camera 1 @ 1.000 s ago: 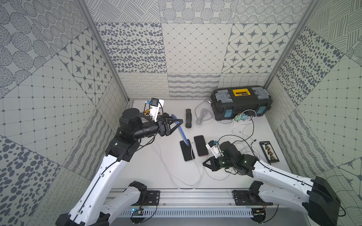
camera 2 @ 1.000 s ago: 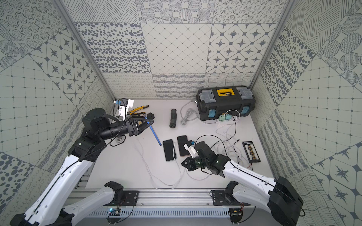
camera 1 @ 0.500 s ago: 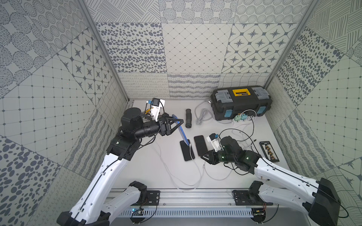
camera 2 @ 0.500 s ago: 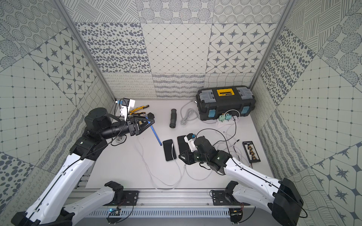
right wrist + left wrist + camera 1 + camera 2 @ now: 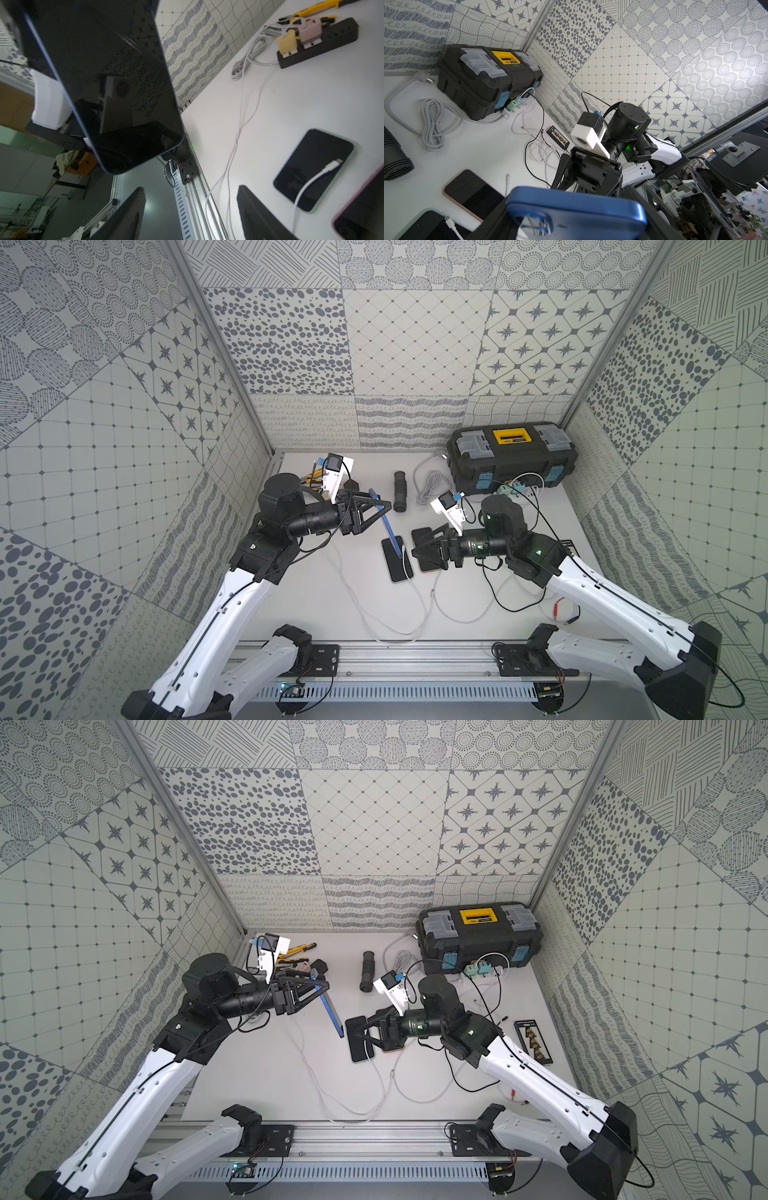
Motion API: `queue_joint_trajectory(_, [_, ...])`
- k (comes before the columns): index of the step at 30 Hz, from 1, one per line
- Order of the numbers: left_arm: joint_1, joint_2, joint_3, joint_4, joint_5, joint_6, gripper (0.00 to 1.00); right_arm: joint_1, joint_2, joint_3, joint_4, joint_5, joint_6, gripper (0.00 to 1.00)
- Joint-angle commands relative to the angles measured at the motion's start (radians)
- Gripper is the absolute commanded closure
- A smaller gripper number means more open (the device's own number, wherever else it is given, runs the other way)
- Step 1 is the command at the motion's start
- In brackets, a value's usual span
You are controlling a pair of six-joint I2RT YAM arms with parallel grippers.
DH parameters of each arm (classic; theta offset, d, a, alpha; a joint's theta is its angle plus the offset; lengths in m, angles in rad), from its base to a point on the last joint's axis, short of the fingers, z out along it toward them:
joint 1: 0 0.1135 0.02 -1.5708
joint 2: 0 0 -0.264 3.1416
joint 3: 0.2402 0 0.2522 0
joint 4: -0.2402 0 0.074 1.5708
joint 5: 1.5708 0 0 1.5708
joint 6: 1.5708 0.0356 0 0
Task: Unplug the charging cable from the phone
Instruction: Place the phone at the center of the board.
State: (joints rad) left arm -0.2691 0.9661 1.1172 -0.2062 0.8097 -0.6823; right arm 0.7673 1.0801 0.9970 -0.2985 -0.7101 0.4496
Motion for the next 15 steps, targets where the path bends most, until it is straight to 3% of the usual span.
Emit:
queue_joint_trajectory(1, [0.010, -0.023, -0.015, 0.198, 0.129, 0.005, 1.00, -0.005, 0.016, 0.059, 0.022, -0.166, -0.053, 0.22])
queue_joint_trajectory(9, [0.010, -0.013, -0.030, 0.253, 0.189, -0.030, 1.00, -0.005, 0.078, 0.168, 0.022, -0.303, -0.091, 0.09])
queue_joint_trajectory(15, [0.010, -0.010, -0.034, 0.285, 0.207, -0.051, 1.00, -0.001, 0.123, 0.210, 0.017, -0.305, -0.128, 0.03])
